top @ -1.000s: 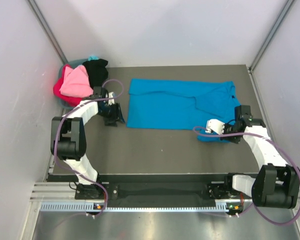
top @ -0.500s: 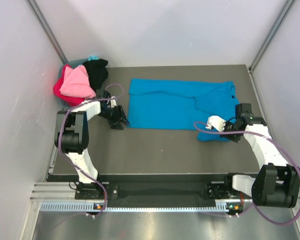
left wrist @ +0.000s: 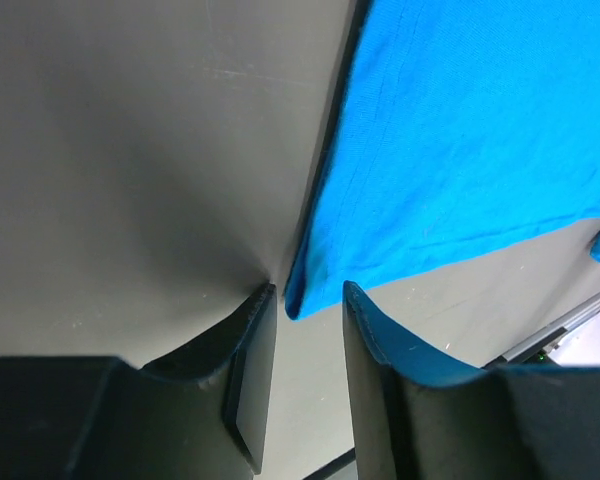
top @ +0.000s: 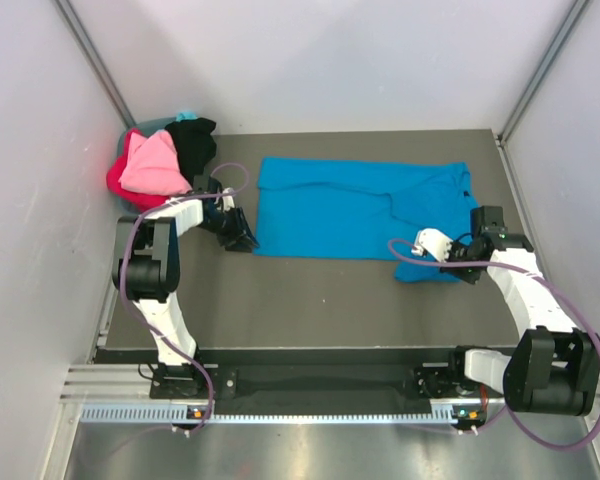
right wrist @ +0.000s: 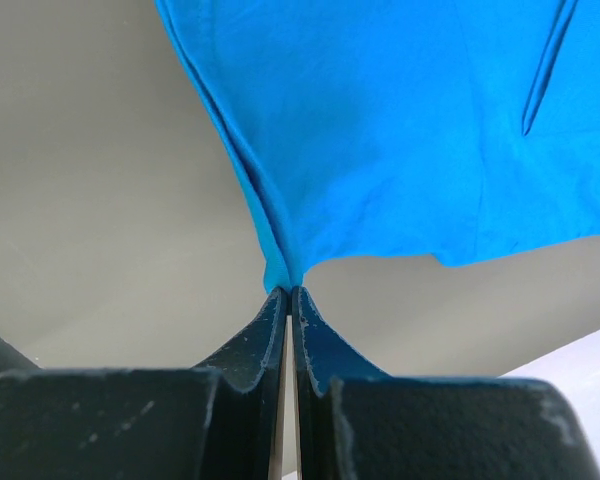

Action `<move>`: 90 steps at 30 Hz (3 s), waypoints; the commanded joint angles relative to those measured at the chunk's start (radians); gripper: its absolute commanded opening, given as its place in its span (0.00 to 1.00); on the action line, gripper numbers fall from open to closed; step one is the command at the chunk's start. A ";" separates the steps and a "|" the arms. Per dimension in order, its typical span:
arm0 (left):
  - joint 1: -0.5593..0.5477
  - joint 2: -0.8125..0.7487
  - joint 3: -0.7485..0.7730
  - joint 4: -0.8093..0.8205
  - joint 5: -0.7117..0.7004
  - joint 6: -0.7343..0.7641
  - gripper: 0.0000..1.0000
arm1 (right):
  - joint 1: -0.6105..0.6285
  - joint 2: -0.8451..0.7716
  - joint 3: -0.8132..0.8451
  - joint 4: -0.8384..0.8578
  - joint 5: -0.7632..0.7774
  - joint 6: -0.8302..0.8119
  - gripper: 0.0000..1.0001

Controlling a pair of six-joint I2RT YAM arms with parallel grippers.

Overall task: Fold and stack the t-shirts
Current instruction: Fold the tshirt

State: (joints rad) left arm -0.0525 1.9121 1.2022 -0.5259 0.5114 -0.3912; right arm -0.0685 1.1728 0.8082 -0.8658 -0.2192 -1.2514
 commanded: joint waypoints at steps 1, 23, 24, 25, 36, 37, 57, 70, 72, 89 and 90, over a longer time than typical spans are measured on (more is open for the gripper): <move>0.000 0.018 -0.007 0.027 0.004 0.020 0.38 | -0.005 0.010 0.029 0.021 -0.028 0.023 0.00; -0.026 -0.001 0.030 -0.022 -0.131 0.089 0.00 | -0.017 0.007 0.048 0.076 -0.054 0.150 0.00; -0.023 -0.008 0.039 -0.032 -0.137 0.095 0.00 | -0.019 0.008 0.057 0.077 -0.055 0.162 0.00; -0.021 -0.015 0.059 -0.036 -0.140 0.112 0.00 | -0.022 0.007 0.066 0.080 -0.057 0.185 0.00; -0.020 0.010 0.250 -0.059 -0.082 0.190 0.00 | -0.056 0.016 0.229 0.134 -0.066 0.328 0.00; -0.020 0.018 0.282 -0.057 -0.073 0.190 0.00 | -0.059 0.027 0.242 0.139 -0.065 0.340 0.00; -0.033 0.295 0.704 -0.002 -0.070 0.213 0.00 | -0.073 0.491 0.738 0.326 0.063 0.530 0.00; -0.035 0.387 0.807 0.030 -0.120 0.219 0.00 | -0.013 0.775 1.028 0.344 0.116 0.527 0.00; -0.035 0.392 0.819 0.035 -0.126 0.224 0.00 | -0.005 0.813 1.052 0.343 0.126 0.518 0.00; -0.052 0.361 0.863 0.067 -0.294 0.232 0.51 | 0.029 0.867 1.070 0.453 0.333 0.515 0.25; -0.052 0.354 0.859 0.060 -0.266 0.242 0.51 | 0.026 0.843 1.057 0.456 0.346 0.515 0.29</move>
State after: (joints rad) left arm -0.0952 2.3295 2.0232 -0.5163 0.2497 -0.1753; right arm -0.0433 2.0823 1.8839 -0.4675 0.0509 -0.7391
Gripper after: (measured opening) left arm 0.506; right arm 0.269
